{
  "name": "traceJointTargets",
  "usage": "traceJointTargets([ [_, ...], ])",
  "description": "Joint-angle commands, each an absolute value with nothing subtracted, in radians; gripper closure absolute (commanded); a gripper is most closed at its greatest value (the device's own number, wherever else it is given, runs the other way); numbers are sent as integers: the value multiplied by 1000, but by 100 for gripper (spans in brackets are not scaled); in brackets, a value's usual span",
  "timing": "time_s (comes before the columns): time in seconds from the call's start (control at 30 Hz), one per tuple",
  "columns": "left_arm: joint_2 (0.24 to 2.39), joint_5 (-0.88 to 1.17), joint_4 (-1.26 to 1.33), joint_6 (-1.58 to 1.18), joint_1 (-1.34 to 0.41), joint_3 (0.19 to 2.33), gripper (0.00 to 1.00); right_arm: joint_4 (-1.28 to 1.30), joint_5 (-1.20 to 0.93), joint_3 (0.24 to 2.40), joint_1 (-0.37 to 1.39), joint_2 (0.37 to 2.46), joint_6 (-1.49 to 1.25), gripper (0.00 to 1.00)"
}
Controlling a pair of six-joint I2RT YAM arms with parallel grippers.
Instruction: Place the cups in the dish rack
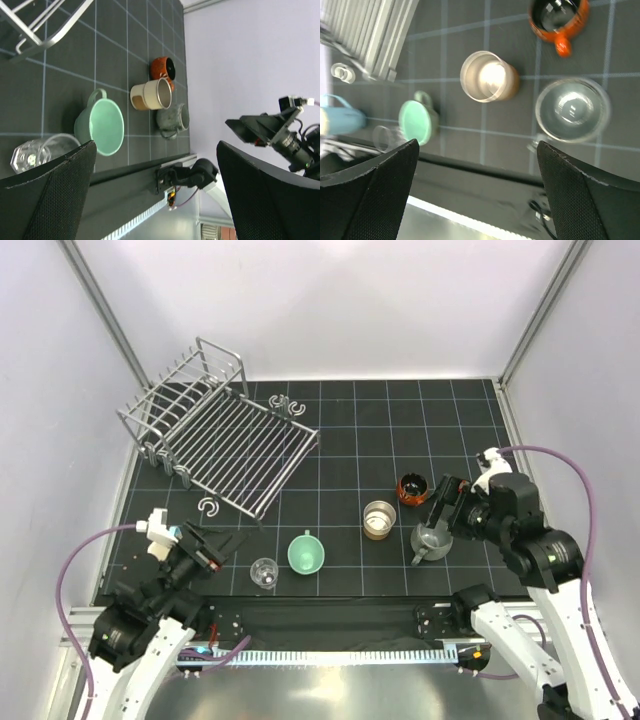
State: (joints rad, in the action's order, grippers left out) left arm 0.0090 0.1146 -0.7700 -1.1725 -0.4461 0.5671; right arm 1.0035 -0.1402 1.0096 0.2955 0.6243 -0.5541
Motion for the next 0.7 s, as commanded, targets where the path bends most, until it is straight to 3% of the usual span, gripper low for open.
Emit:
traceJointTargets([
  [0.0, -3, 165, -910, -1119, -448, 641, 0, 1100, -95, 1063, 302, 675, -451, 0],
  [0.23, 146, 248, -1025, -982, -448, 706, 5, 1078, -244, 1120, 311, 821, -339, 1],
  [0.5, 159, 227, -977, -988, -448, 716, 11, 1017, -107, 1143, 619, 994, -426, 5],
  [0.67, 253, 227, -951, -973, -448, 798, 15, 966, -22, 1109, 782, 1104, -482, 16],
])
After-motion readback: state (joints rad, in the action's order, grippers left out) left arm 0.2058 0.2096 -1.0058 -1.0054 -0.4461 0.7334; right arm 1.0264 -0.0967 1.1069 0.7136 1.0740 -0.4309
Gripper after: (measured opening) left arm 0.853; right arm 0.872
